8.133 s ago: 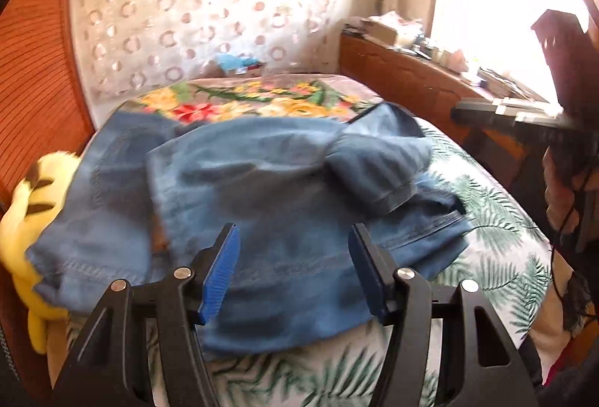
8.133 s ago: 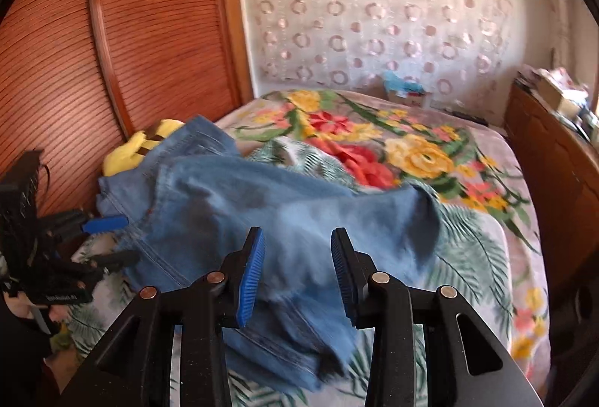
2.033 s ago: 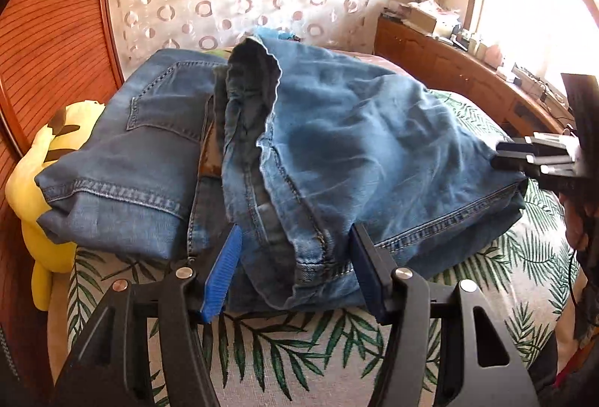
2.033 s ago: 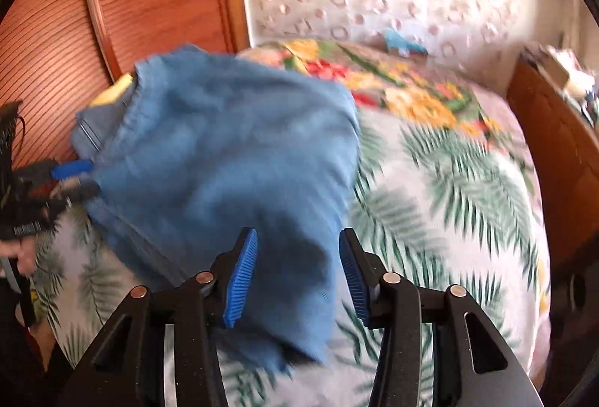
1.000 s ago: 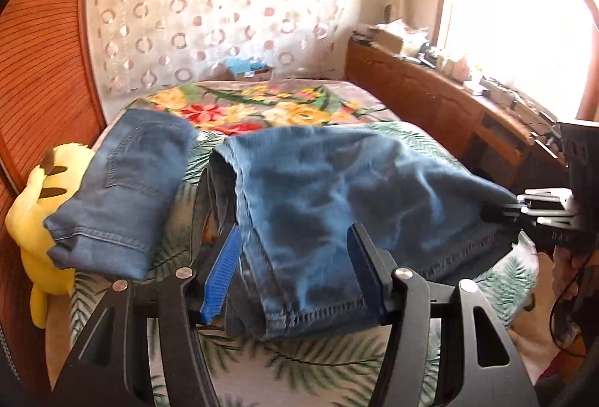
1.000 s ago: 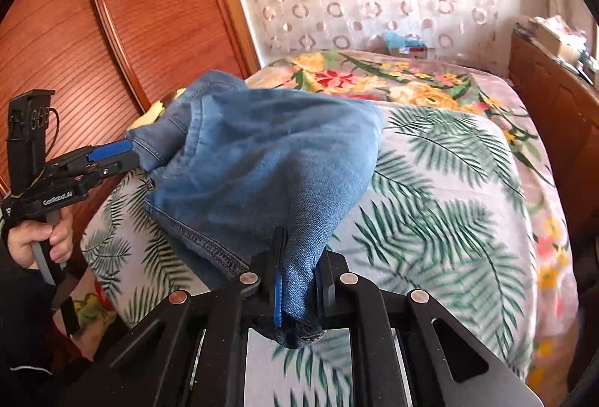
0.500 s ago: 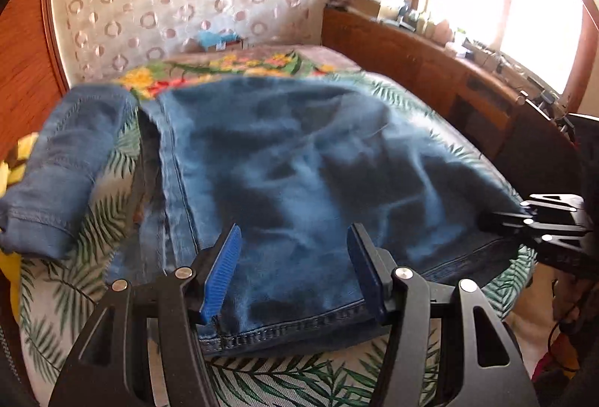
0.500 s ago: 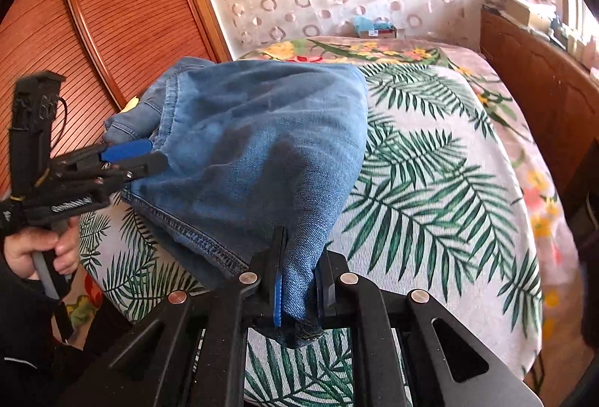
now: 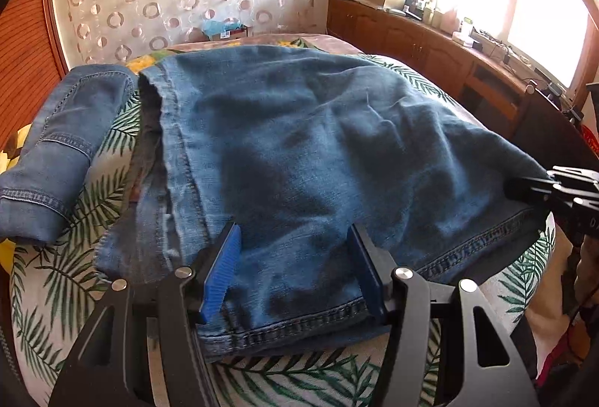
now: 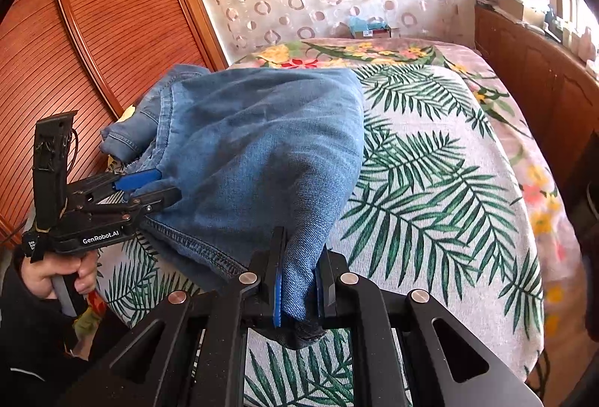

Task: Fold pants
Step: 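Grasp the jeans leg with the right gripper and fold it over the jeans, then lay the folded leg down and open the right gripper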

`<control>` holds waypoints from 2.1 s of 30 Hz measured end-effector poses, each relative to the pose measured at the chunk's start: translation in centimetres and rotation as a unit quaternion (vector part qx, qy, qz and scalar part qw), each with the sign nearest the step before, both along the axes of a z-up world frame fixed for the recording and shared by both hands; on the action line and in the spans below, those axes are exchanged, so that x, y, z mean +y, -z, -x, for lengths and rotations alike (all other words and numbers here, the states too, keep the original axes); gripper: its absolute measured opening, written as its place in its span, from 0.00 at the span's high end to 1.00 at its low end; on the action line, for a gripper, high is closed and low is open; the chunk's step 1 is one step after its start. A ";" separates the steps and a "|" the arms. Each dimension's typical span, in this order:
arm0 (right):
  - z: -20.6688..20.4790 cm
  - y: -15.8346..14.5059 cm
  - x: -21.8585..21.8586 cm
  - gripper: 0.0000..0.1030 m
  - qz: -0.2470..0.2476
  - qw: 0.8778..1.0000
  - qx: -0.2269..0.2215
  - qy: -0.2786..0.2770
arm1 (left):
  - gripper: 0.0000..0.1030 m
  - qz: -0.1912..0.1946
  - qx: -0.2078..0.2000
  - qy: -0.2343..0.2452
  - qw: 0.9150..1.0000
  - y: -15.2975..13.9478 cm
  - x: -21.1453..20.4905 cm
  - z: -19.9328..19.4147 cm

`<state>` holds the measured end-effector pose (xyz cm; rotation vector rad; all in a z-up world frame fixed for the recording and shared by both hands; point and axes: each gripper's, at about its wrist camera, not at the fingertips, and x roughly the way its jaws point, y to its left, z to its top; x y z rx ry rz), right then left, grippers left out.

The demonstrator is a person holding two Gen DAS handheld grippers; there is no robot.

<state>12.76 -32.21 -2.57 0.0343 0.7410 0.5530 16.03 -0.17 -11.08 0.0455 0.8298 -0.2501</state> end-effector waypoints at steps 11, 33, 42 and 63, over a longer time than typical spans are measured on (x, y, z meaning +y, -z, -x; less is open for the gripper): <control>-0.2 -3.8 1.1 0.89 -0.010 0.999 -0.034 -0.005 | 0.42 0.012 -0.010 -0.029 0.999 -1.5 3.7 2.1; -3.2 -7.7 15.9 0.89 -0.045 0.987 -0.063 -0.144 | 0.42 0.022 -0.057 -0.135 0.989 -4.2 15.2 7.8; -3.6 -2.5 19.6 0.89 -0.035 0.976 0.002 -0.216 | 0.42 0.028 -0.067 -0.158 0.985 -5.0 17.6 8.0; -0.1 -5.7 11.6 0.60 -0.040 0.984 -0.038 -0.167 | 0.42 0.027 -0.076 -0.134 0.988 -6.1 13.8 5.7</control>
